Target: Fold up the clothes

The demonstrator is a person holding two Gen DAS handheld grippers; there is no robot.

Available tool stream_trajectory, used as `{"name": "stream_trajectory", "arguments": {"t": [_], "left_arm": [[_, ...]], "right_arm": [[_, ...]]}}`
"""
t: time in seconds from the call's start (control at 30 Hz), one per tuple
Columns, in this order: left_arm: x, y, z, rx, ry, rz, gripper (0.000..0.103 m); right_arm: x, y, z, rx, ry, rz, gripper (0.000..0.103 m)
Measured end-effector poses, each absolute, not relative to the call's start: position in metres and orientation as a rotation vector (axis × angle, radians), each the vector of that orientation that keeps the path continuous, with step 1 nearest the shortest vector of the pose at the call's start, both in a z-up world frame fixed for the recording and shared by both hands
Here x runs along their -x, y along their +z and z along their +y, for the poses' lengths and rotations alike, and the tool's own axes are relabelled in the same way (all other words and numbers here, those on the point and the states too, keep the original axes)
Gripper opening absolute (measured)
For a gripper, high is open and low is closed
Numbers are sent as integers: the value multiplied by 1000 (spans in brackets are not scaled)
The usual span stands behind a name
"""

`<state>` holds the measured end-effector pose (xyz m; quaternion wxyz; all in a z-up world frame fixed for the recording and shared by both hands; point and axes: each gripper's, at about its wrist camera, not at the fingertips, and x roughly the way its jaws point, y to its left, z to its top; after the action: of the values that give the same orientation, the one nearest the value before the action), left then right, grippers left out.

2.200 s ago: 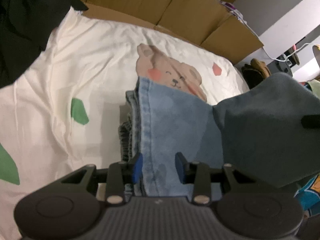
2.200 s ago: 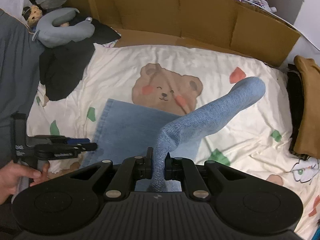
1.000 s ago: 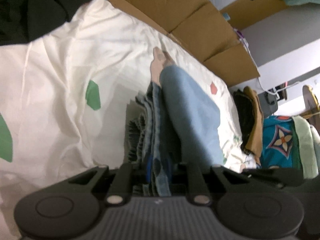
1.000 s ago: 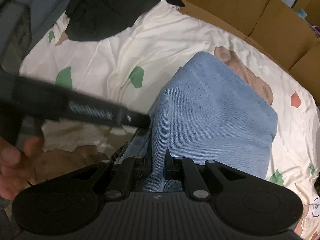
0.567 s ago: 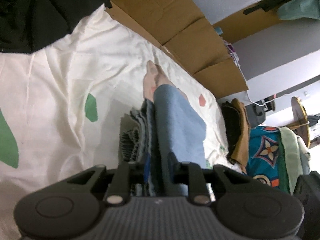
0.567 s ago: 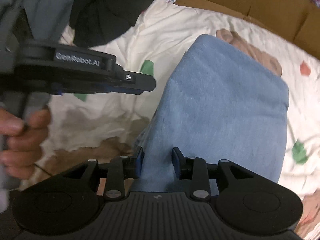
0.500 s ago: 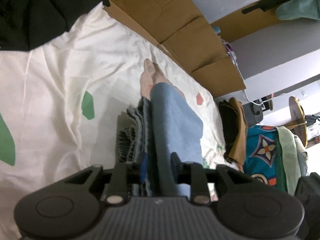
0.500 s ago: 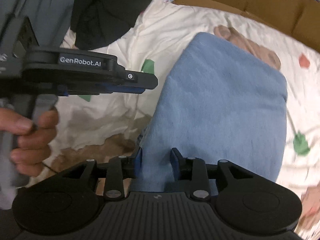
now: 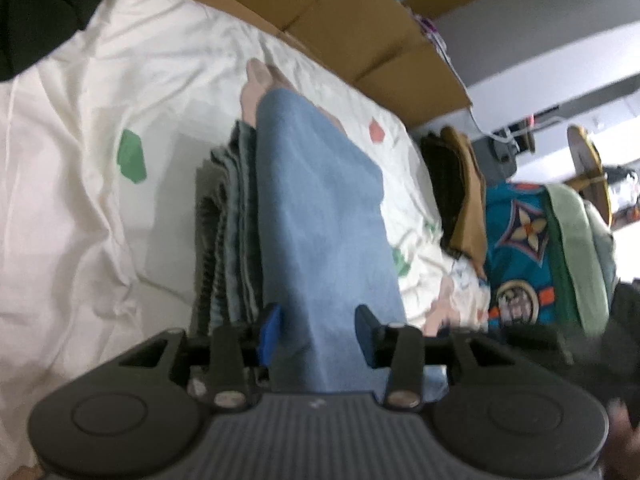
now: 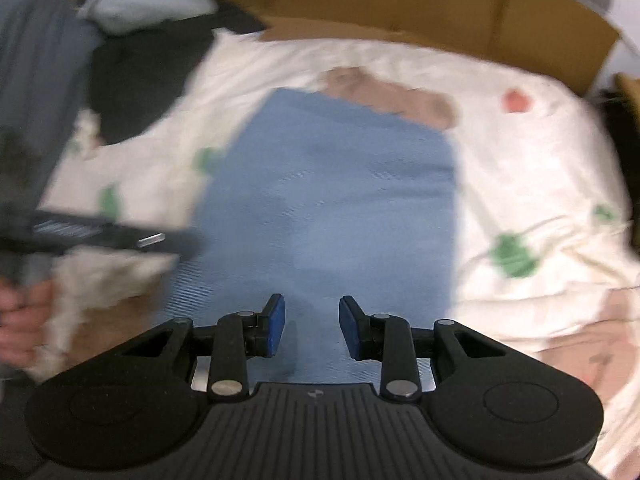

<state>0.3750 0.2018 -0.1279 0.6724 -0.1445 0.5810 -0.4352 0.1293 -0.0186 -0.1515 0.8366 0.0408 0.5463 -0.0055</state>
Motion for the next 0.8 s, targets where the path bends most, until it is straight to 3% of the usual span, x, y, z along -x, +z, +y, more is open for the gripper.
{"name": "stream_trajectory", "arguments": {"t": [0.4, 0.43, 0.47, 0.57, 0.8], "left_arm": [[-355, -143, 209, 298, -1008, 1403, 43], [-353, -145, 209, 297, -1005, 1408, 41], [-351, -147, 208, 295, -1002, 1413, 31], [-350, -149, 211, 325, -992, 1414, 21], [-353, -146, 220, 358, -965, 1395, 17]], "right_arm": [[-129, -199, -97, -266, -172, 1156, 37], [-127, -205, -96, -270, -169, 1167, 34], [-125, -211, -95, -274, -166, 1178, 33], [-118, -227, -90, -284, -158, 1208, 19], [-88, -234, -75, -314, -168, 1221, 17]]}}
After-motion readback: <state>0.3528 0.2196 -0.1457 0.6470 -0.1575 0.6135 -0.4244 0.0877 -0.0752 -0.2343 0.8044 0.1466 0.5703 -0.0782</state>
